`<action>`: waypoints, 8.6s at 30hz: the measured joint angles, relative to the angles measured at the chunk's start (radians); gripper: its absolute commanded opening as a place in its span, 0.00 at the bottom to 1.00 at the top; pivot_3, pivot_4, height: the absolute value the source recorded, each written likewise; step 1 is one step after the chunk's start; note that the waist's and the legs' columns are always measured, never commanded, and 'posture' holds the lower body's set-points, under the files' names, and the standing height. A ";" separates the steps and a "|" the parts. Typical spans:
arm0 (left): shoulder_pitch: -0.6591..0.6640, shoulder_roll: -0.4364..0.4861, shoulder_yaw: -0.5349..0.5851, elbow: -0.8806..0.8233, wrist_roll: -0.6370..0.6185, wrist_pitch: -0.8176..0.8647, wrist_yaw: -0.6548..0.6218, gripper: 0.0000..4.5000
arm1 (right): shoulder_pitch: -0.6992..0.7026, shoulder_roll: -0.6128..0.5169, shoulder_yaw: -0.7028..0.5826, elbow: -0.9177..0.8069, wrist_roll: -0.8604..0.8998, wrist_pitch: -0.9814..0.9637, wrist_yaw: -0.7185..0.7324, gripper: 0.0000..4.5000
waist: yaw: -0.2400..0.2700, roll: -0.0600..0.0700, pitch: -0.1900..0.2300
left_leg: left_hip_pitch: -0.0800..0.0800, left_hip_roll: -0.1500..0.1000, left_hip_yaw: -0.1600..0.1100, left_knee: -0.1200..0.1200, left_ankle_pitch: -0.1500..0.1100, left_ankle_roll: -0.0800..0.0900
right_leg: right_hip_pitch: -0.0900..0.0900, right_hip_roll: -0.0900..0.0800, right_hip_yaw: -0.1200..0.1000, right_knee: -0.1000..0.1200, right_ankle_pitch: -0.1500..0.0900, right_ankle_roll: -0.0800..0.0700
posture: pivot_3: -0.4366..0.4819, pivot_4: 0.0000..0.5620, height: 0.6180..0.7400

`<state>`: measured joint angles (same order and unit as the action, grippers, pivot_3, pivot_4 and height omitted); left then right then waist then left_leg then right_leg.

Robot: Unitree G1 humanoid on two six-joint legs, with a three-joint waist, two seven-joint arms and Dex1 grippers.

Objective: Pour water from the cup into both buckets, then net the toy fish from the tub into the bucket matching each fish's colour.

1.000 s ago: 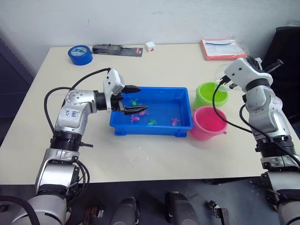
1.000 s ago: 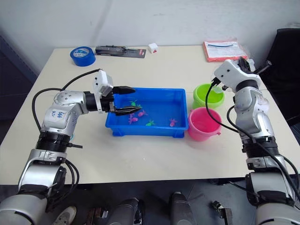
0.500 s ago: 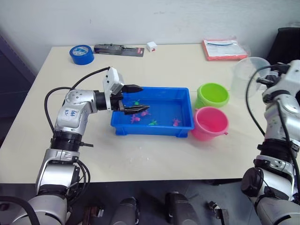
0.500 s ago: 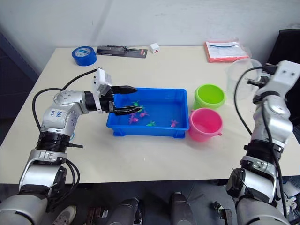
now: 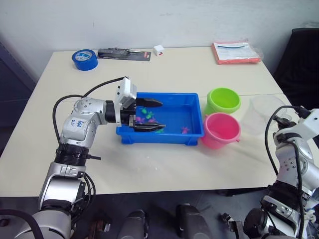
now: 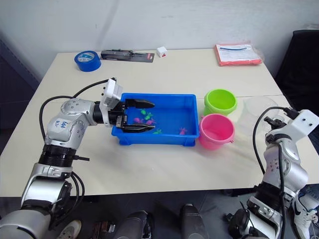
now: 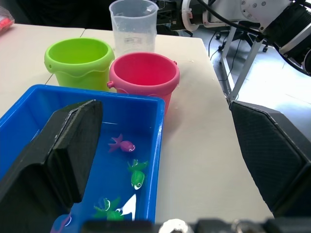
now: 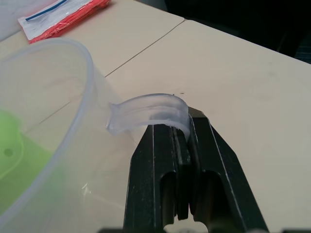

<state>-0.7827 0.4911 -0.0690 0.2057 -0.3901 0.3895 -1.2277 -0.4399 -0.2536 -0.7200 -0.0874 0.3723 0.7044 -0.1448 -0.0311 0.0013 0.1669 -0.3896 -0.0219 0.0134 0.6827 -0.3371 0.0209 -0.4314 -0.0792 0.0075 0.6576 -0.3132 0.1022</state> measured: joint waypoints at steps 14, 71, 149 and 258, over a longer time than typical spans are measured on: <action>0.000 -0.010 -0.018 0.008 0.006 -0.006 0.005 1.00 | 0.177 0.011 0.047 -0.106 0.014 0.180 -0.070 0.99 | 0.003 0.000 0.000 | 0.000 0.000 -0.001 0.000 0.000 0.000 | 0.000 0.000 0.001 0.000 0.000 0.000 | 0.48 0.27 0.98; -0.006 0.159 0.237 0.905 0.308 -0.202 0.712 1.00 | 0.307 -0.487 0.697 -0.610 0.223 -0.115 0.951 0.99 | 0.043 -0.019 -0.005 | 0.002 -0.001 -0.003 0.002 -0.004 0.001 | 0.004 -0.005 -0.023 -0.010 0.000 0.000 | 0.48 0.27 0.98; -0.030 0.030 -0.323 -0.073 0.165 -0.114 -0.183 0.00 | 0.147 -0.507 0.830 -0.514 0.253 0.113 0.943 0.57 | 0.034 -0.019 -0.001 | 0.003 -0.006 -0.011 0.011 -0.008 0.007 | 0.019 -0.027 -0.060 -0.020 0.000 0.000 | 0.48 0.27 0.98; 0.339 0.369 0.142 -0.359 -0.083 0.120 0.103 1.00 | -0.193 -0.645 0.992 -0.007 -0.530 -0.632 1.368 0.18 | 0.028 -0.006 0.007 | 0.003 -0.010 -0.018 0.010 -0.008 0.007 | 0.020 -0.030 -0.060 -0.021 0.000 0.000 | 0.48 0.27 0.98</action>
<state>-0.4437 0.8596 0.0727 -0.1532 -0.4736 0.5097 -1.1245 -0.6328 -0.8984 0.2722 -0.0943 -0.1573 0.0720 1.2236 -0.0029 -0.0051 0.1734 -0.3871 -0.0322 -0.0046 0.6930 -0.3454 0.0278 -0.4118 -0.1088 -0.0525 0.6369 -0.3132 0.1023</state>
